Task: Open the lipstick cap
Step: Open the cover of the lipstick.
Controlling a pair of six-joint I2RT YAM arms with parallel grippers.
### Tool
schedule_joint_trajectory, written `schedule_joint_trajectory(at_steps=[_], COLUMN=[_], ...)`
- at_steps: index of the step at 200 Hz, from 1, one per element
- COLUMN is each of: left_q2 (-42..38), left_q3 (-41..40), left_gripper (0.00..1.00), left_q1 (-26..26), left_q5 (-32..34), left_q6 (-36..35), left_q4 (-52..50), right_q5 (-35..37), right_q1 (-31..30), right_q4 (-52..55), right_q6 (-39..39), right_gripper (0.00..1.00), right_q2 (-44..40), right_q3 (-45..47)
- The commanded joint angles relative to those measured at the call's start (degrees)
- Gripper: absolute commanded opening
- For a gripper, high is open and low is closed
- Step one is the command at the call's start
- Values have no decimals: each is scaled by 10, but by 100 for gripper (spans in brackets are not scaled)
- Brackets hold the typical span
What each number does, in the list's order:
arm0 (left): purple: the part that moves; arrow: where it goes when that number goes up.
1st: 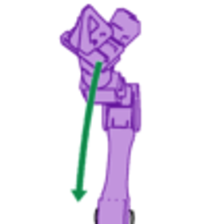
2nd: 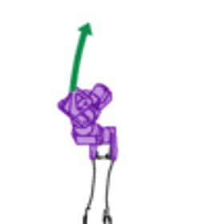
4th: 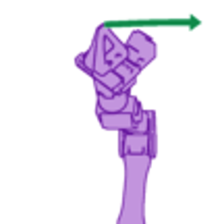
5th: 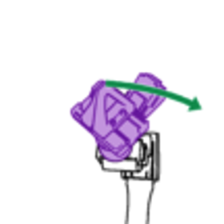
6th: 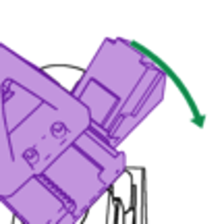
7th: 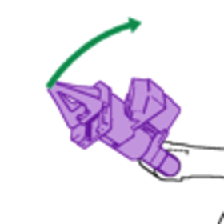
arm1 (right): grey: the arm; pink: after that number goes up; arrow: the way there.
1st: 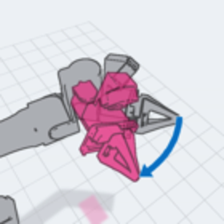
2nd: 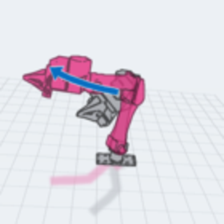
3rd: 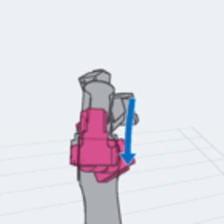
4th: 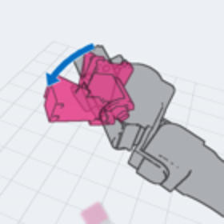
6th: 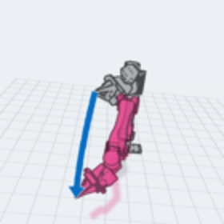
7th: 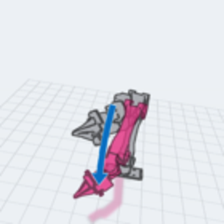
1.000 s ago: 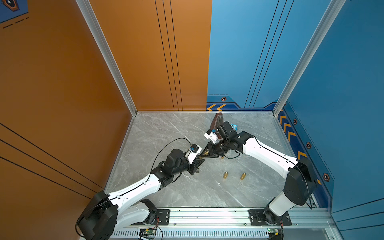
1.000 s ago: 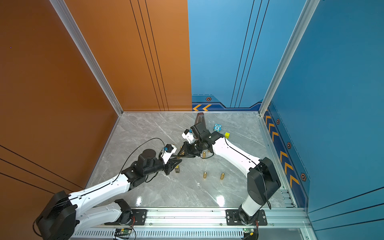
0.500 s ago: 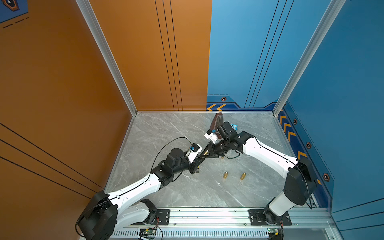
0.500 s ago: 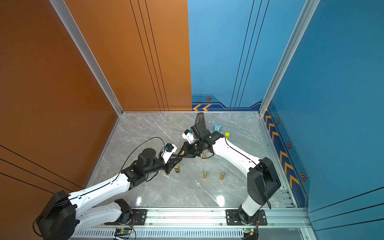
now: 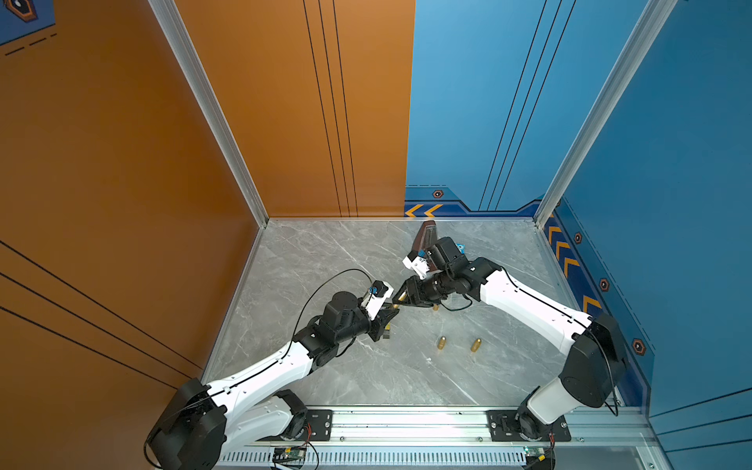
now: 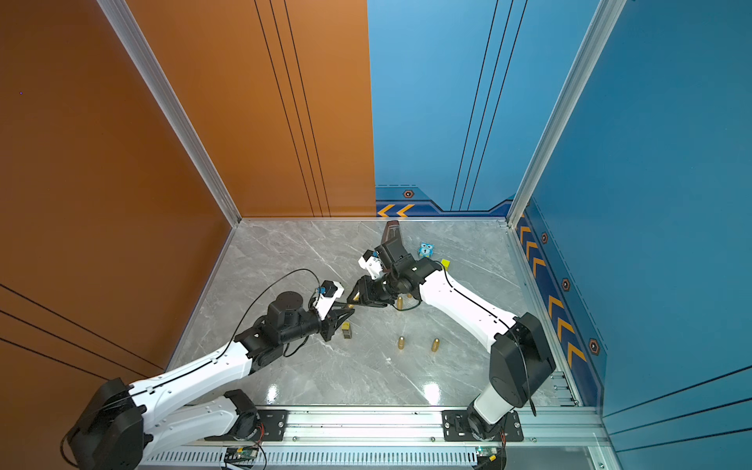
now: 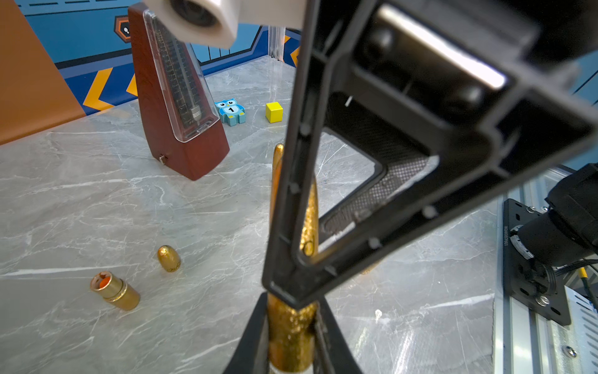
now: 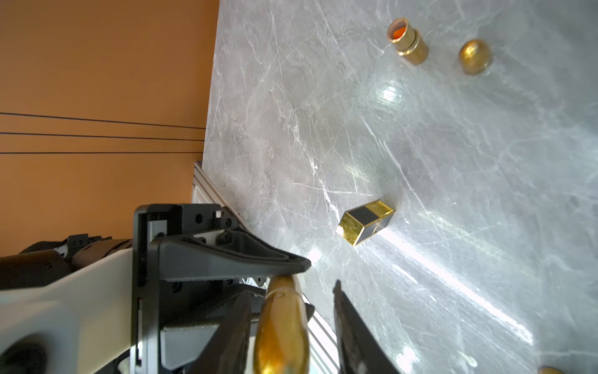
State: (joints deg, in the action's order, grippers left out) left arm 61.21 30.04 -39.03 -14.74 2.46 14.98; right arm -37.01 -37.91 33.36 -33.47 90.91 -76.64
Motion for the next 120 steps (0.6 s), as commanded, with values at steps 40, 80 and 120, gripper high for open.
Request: schedule_joint_trajectory(at_steps=[40, 80, 120], left_q2=[-23, -29, -30], left_q3=[12, 14, 16], left_gripper=[0, 0, 0], left_q1=[-9, -16, -18], left_q5=[26, 23, 25], left_q6=[5, 5, 8], left_q4=[-69, -74, -73], right_q5=[26, 18, 12], right_q1=[-11, -13, -15], right_q4=[-9, -27, -36], right_q6=[27, 29, 28], right_gripper=[44, 37, 27], right_q2=[-4, 3, 11], right_q3=[-10, -3, 1])
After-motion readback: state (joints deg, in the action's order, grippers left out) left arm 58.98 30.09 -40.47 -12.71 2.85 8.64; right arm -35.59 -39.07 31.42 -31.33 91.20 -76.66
